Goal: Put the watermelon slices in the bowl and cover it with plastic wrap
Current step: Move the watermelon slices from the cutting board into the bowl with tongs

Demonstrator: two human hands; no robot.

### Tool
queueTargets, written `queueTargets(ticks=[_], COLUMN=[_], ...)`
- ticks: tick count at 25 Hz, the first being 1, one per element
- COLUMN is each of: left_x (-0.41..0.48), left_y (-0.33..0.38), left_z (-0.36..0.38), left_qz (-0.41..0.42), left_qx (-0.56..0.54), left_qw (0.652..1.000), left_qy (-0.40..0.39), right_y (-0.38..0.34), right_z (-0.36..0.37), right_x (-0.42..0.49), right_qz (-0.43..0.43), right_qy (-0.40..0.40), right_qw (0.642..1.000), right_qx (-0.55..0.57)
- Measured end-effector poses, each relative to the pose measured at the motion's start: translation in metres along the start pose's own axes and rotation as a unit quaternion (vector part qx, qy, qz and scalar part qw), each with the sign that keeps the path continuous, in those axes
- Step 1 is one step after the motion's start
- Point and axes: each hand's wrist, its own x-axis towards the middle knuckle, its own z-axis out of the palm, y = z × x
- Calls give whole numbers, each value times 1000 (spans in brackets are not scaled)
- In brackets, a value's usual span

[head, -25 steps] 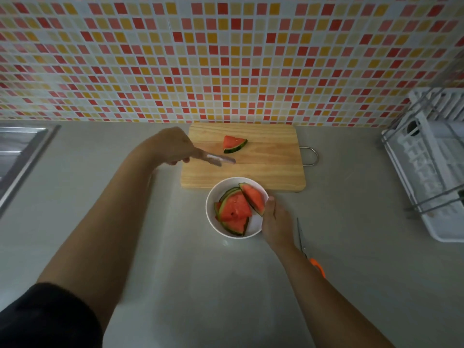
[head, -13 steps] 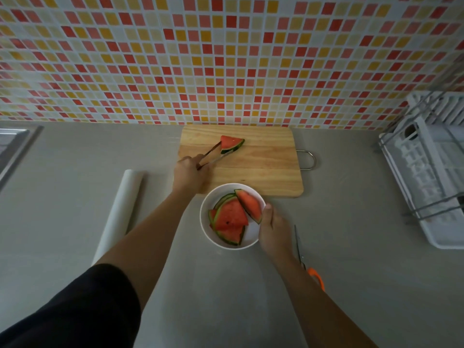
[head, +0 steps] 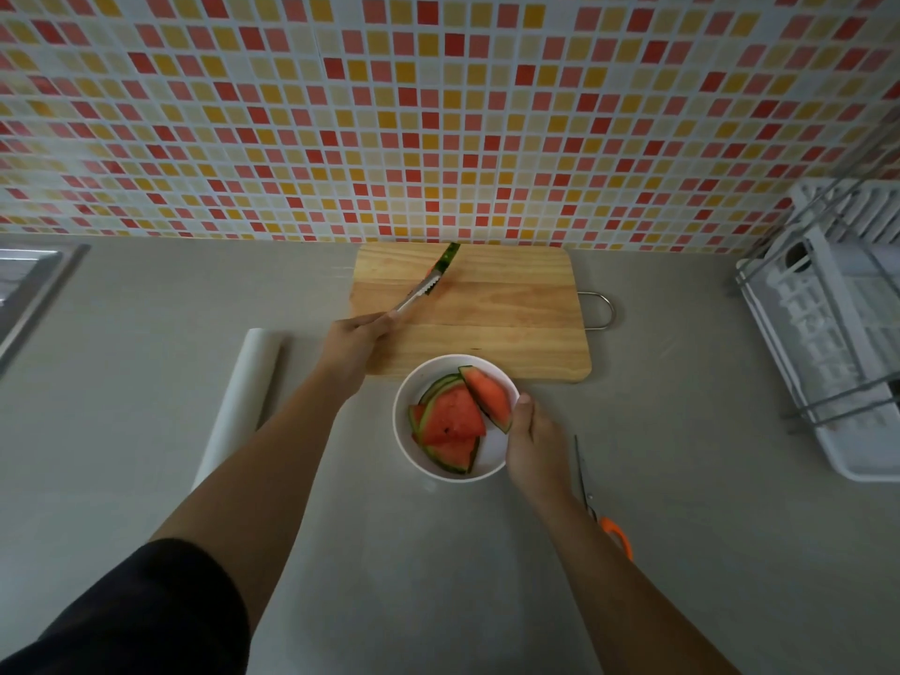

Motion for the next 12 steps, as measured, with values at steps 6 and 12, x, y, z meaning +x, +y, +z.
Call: queueTargets(ticks=[6, 12], left_x=[-75, -131], left_y=[2, -6], left_z=[-55, -81], left_qz=[204, 432], left_qx=[172, 437], left_qw=[957, 774], left_qy=[-116, -152], right_y=[-5, -4], right_z=[-1, -1], right_x=[-1, -2], right_qz=[15, 20], right_qy=[-5, -7], right_qw=[1000, 1000], right_qx=[6, 8])
